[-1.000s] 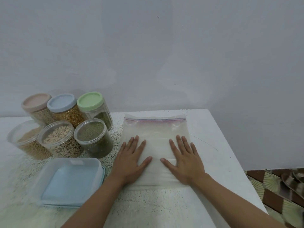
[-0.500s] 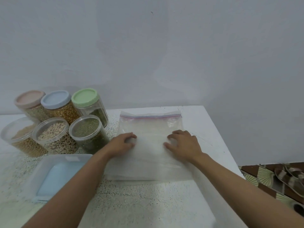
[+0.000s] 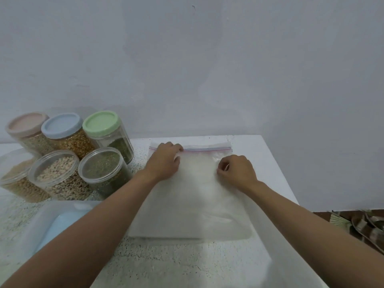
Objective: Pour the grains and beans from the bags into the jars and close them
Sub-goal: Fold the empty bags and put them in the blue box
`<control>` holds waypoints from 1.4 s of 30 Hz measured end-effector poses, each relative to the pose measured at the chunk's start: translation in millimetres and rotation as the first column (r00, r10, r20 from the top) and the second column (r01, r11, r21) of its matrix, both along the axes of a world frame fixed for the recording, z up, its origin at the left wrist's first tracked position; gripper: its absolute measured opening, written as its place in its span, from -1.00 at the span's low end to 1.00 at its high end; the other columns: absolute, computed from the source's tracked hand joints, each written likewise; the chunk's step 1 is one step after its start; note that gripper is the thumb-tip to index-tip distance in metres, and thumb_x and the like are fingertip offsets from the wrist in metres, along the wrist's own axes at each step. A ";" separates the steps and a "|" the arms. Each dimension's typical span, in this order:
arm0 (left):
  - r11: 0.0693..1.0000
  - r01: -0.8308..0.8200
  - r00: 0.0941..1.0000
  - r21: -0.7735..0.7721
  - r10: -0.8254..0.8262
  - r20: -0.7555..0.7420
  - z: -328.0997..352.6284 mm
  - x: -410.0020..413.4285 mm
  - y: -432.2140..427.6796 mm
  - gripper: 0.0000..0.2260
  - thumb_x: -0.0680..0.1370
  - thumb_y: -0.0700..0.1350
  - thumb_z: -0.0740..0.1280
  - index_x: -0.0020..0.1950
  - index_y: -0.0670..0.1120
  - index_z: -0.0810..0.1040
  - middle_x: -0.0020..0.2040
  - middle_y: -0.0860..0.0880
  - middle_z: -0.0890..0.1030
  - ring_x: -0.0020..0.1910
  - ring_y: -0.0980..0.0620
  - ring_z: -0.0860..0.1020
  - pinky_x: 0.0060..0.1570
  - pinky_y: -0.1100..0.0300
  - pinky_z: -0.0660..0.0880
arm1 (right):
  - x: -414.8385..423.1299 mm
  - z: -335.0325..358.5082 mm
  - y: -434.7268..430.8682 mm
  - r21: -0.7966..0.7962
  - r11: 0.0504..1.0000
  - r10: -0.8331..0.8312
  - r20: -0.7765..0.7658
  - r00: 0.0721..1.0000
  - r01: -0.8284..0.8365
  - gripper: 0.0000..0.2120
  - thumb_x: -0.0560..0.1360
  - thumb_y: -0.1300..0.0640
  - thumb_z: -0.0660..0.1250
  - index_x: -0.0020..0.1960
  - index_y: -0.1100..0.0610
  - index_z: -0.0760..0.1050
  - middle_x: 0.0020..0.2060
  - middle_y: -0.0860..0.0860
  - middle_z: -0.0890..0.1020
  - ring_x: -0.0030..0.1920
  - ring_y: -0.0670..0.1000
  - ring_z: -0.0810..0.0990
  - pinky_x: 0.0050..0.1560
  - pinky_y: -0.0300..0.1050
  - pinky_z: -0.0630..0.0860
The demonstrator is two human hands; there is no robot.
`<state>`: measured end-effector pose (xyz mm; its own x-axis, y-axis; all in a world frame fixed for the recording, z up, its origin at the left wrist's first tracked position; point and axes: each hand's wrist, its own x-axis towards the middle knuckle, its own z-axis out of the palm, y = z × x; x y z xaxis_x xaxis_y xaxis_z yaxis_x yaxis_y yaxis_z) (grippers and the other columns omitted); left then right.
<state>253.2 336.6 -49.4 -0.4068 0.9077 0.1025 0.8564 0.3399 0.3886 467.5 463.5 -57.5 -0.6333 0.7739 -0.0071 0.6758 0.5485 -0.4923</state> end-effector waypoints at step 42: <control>0.829 0.061 0.985 -0.555 -0.140 -0.100 11.1 -19.4 91.3 -0.73 0.65 0.07 0.29 0.17 -0.12 0.47 0.23 -0.12 0.53 0.16 -0.13 0.47 0.11 0.07 0.36 | -0.5 -11.0 8.3 -0.050 0.999 0.010 0.006 1.000 -0.009 -0.86 0.44 0.25 0.34 -0.16 0.01 0.50 -0.17 -0.08 0.65 -0.11 0.05 0.59 -0.10 -0.11 0.49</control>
